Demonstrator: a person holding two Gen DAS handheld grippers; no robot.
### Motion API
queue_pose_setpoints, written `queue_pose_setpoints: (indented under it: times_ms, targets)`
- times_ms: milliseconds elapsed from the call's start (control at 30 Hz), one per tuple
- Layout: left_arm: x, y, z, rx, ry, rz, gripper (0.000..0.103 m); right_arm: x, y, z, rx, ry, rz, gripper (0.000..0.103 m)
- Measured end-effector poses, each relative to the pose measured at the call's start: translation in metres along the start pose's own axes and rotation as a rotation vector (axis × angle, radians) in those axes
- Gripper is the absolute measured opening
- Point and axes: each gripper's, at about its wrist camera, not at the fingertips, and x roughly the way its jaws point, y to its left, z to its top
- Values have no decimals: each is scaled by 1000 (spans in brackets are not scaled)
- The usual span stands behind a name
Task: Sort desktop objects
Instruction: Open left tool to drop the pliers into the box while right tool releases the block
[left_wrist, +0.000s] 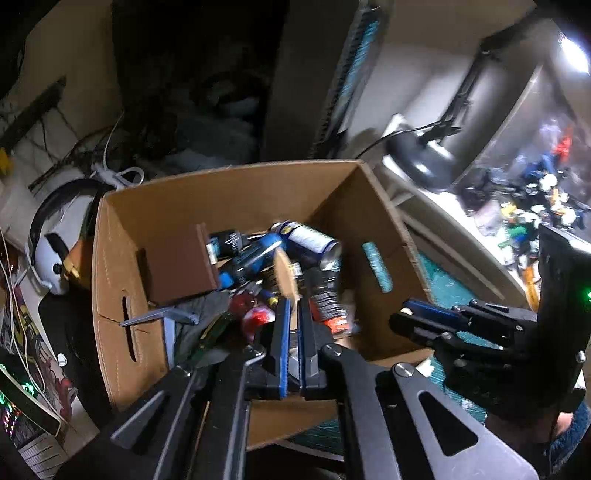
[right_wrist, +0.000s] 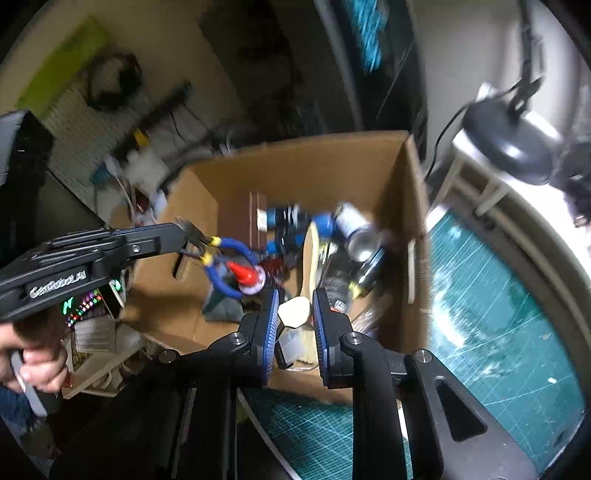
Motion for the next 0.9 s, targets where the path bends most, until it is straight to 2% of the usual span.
queue_pose_setpoints:
  times_ms: [167,300,367,433,567,600,667,733,800,900]
  targets:
    - [15,9,4,27,30,41,3,52,0,10,55,138,-60,18]
    - [24,14,7,38,49,73,3,67,-5,15,82,177,-91,18]
    - [26,15,10,33,47,83,3,69,-7,16,85,183,-105,20]
    - [27,14,14,36,46,91,3,69,-9,15,91,178,-115,28]
    - [21,8,21,32,41,122,4,57,-11,15,105,149,-143,29]
    - [19,7,22,31,35,120,4,52,-11,15,112,139,-145,35]
    - [14,2,23,34,27,125,7,36,-9,18,116,125,-145,39]
    - [9,-2,23,30,16,136,20,29,-7,19,112,120,-151,40]
    - [3,-6,23,20,0,138,53,22,-5,17,110,112,-158,61]
    - [-12,-9,22,-1,-40,162,74,6,1,15,98,82,-176,65]
